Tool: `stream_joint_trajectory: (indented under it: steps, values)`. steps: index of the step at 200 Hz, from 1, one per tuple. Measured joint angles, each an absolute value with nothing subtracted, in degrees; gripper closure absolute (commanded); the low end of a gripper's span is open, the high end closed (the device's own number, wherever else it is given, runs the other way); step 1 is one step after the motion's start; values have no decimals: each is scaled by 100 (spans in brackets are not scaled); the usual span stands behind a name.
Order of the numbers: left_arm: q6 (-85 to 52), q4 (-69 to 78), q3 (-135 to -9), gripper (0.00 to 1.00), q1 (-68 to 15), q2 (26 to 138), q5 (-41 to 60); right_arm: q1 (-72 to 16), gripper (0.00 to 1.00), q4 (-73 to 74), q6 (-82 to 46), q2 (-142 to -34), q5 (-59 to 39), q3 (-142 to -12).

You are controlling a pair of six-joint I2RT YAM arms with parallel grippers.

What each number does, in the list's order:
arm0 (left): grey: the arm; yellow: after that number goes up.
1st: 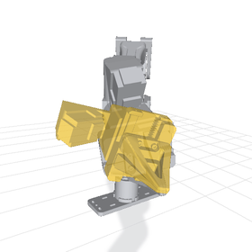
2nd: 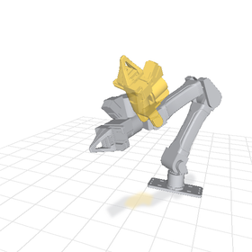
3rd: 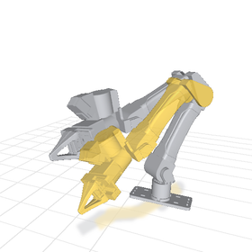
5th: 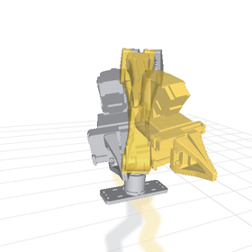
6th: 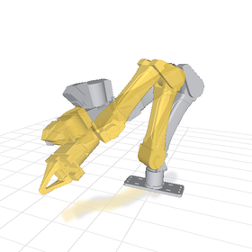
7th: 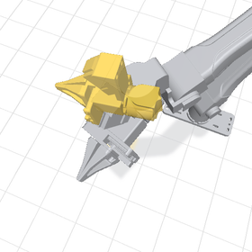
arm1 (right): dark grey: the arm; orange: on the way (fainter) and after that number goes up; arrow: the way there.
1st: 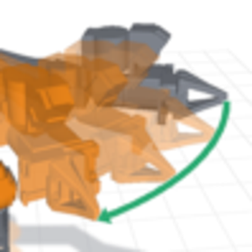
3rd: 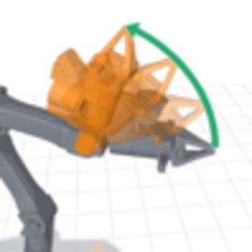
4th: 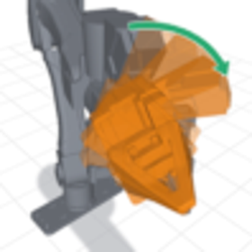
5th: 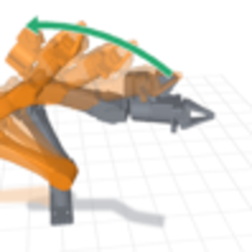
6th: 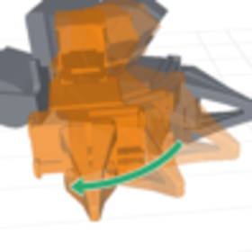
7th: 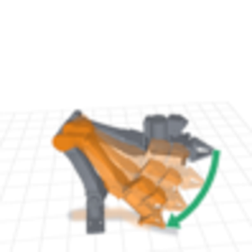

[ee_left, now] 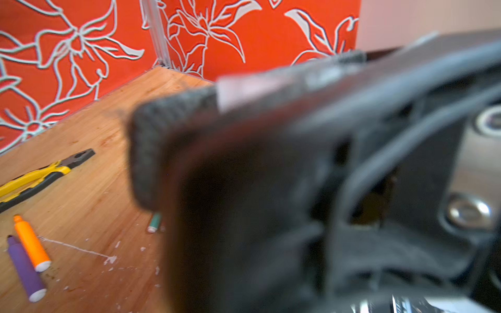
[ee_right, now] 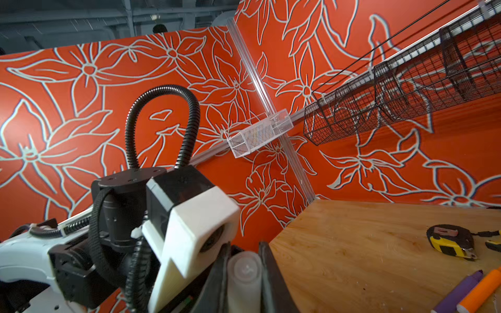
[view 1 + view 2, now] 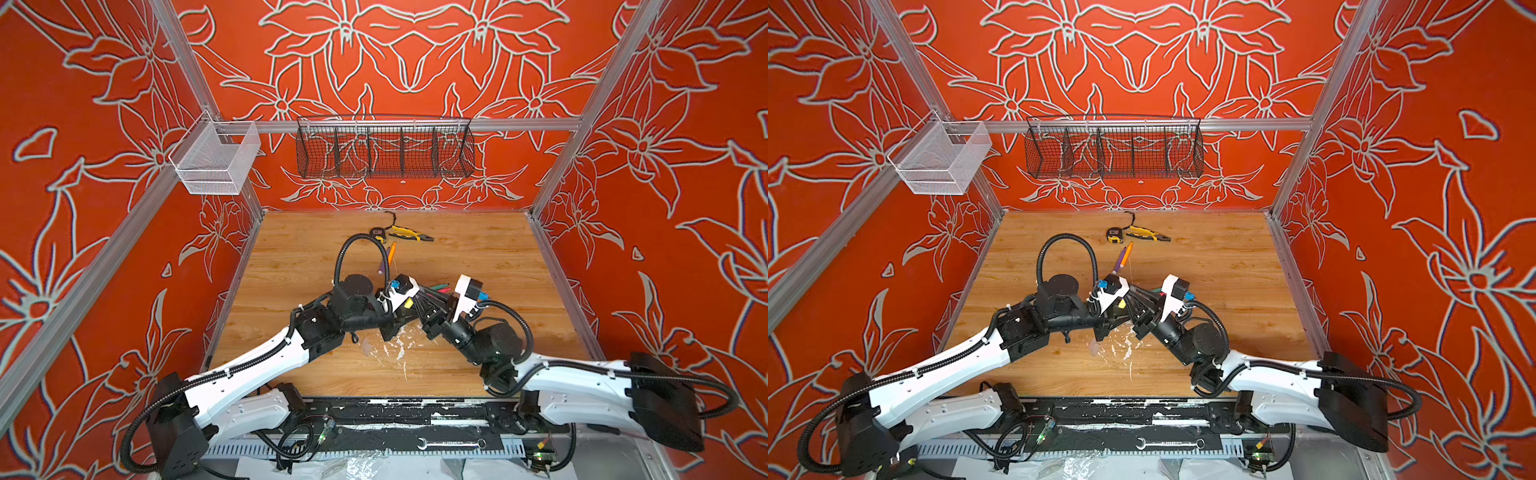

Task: Insert the pens into the pen caps
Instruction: 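Withdraw the right gripper while the left gripper lowers the capped highlighter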

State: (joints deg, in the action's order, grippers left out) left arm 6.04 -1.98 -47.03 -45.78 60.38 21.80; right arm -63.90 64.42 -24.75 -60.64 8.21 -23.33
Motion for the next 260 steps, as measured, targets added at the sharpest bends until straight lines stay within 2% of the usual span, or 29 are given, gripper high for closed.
stream_joint_trajectory:
  steps: [19, 42, 66, 98, 122, 166, 196, 241, 260]
  values:
    - [574, -121, -4528, 100, -4615, 5837, 2305, -6464, 70, 6117, -2443, -5736, 666, -2222]
    - [274, 593, -4392, 100, -4320, 5365, 1855, -6646, 54, 5312, -2392, -5297, 336, -1841]
    - [113, 1302, -4241, 100, -4270, 4947, 1667, -6685, 45, 4491, -2287, -4928, 202, -1747]
    - [-8, 1549, -3920, 100, -4270, 4904, 1559, -6685, 37, 4001, -2169, -4058, 239, -1660]
    - [-89, 1509, -3684, 100, -4270, 4991, 1422, -6685, 25, 3387, -2023, -3334, 784, -1658]
    - [-255, 1553, -3411, 100, -4270, 5113, 1074, -6475, 15, 2213, -1494, -2558, 2528, -1653]
    - [-364, 1538, -3299, 100, -4270, 5408, 744, -5537, 12, 1643, -1286, -2480, 3223, -1494]
    - [-757, 1461, -3083, 100, -4187, 5712, 25, -3420, 10, 1063, -1428, -2768, 3277, -1282]
    - [-1103, 1350, -3094, 100, -3695, 6075, -19, -2783, 11, 923, -1645, -3089, 3170, -1282]
